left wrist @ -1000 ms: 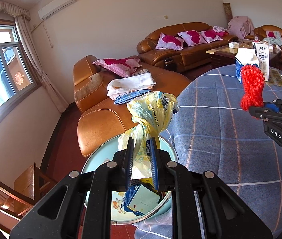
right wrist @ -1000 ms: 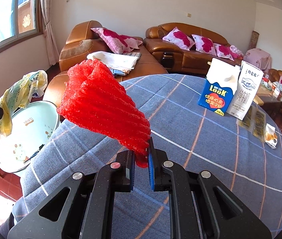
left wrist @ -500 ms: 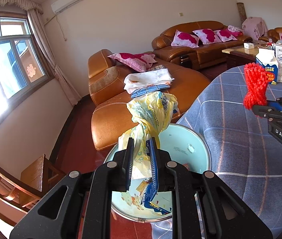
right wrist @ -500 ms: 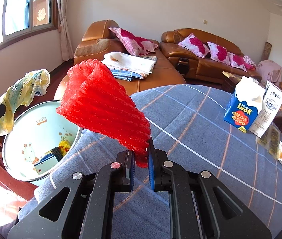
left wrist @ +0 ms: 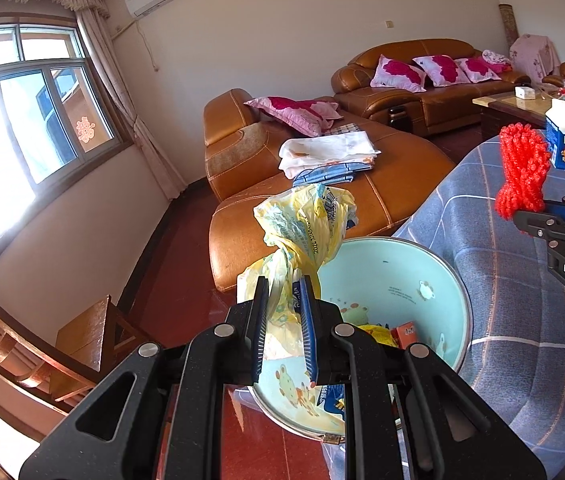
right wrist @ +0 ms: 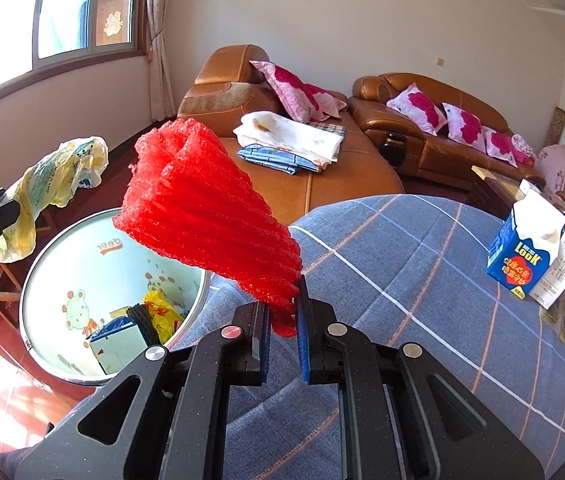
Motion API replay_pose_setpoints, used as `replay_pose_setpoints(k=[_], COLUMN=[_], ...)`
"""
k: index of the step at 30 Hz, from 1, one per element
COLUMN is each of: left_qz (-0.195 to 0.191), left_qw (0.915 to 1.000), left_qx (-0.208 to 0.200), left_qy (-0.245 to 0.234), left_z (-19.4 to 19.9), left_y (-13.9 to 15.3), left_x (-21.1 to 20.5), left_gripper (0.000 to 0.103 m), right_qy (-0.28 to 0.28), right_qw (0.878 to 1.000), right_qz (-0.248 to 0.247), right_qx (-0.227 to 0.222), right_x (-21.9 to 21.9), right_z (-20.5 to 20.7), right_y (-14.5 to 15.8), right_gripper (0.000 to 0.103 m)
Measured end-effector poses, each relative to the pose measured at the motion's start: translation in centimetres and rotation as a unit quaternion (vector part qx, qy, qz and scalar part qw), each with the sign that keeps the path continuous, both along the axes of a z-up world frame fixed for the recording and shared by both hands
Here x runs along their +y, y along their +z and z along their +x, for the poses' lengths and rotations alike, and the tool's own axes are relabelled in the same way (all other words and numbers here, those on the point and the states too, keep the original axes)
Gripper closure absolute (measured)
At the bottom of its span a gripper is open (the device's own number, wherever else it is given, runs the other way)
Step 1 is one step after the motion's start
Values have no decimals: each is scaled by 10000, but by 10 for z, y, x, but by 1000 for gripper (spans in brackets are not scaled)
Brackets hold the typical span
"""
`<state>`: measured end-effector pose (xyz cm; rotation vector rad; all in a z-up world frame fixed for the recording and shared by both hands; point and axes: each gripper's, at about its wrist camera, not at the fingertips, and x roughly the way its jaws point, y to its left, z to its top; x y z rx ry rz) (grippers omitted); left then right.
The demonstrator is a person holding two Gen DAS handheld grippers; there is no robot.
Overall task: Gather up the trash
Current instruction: 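Carry the yellow bag over the bin with the left tool while the right tool carries the mesh net, then open the left tool to drop the yellow bag while the right tool drops the mesh net into the bin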
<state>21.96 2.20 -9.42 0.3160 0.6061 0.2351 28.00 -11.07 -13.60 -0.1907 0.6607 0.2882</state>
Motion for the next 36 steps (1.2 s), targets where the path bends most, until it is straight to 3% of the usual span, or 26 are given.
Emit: replay_pose_setpoints(k=[17,36], left_qz=[127,64], left_qw=[9992,9991], left_qx=[-5,60], left_qy=[386,413], left_z=[2,7], left_y=[-4,-4], left_x=[22,29], left_gripper=[87,87], right_qy=[377,746], right_qw=[9991,9963], right_qz=[-84,-248], right_qx=[-197,-347], right_x=[26,46], right_z=[-1,-5], right_y=[0,1], right_gripper=[91,91])
